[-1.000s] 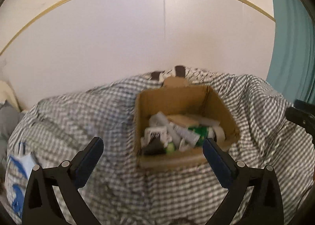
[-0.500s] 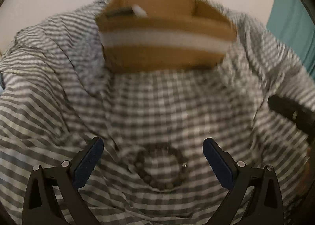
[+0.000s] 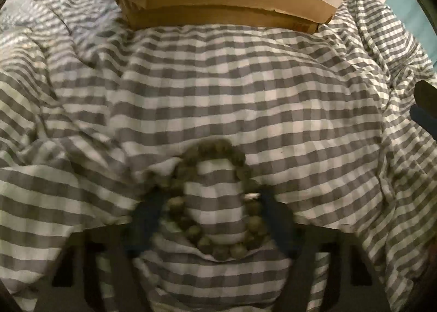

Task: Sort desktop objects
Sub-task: 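Grasp the dark bead bracelet from the bedspread with the left tool, then carry the bead bracelet into the cardboard box and open the left tool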

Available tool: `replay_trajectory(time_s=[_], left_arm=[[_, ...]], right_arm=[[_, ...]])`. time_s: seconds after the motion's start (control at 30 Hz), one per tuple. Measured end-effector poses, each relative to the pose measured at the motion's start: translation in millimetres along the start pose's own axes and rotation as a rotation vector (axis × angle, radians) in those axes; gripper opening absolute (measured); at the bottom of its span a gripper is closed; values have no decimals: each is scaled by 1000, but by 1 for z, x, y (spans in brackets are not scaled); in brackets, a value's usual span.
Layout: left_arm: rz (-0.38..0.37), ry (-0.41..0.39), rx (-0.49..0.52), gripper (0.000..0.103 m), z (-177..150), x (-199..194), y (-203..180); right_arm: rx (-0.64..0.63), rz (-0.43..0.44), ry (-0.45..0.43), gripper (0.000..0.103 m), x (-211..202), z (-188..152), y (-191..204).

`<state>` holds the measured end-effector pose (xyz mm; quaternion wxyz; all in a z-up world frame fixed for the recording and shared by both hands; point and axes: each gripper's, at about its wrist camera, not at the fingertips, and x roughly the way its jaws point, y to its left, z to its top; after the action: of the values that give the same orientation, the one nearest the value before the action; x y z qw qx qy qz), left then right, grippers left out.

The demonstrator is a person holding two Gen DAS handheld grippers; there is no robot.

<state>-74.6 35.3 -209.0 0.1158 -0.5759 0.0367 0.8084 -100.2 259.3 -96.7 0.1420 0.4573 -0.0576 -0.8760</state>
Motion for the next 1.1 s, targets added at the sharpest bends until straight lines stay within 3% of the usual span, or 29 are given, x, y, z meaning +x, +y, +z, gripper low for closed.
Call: replay_trajectory(time_s=[0.1, 0.2, 0.53, 0.87, 1.1], left_arm=[[-8, -9, -31, 27, -2, -10, 9], [-29, -35, -37, 12, -5, -24, 15], [-38, -206, -23, 11, -1, -90, 24], [-38, -348, 35, 11, 47, -152, 21], [-70, -437, 67, 11, 94, -187, 13]], right_arm=[[0, -4, 5, 92, 0, -1, 0], [-2, -8, -1, 92, -3, -1, 2], [-17, -18, -31, 92, -24, -3, 11], [-109, -25, -86, 92, -53, 20, 40], [-168, -45, -143, 92, -70, 65, 56]])
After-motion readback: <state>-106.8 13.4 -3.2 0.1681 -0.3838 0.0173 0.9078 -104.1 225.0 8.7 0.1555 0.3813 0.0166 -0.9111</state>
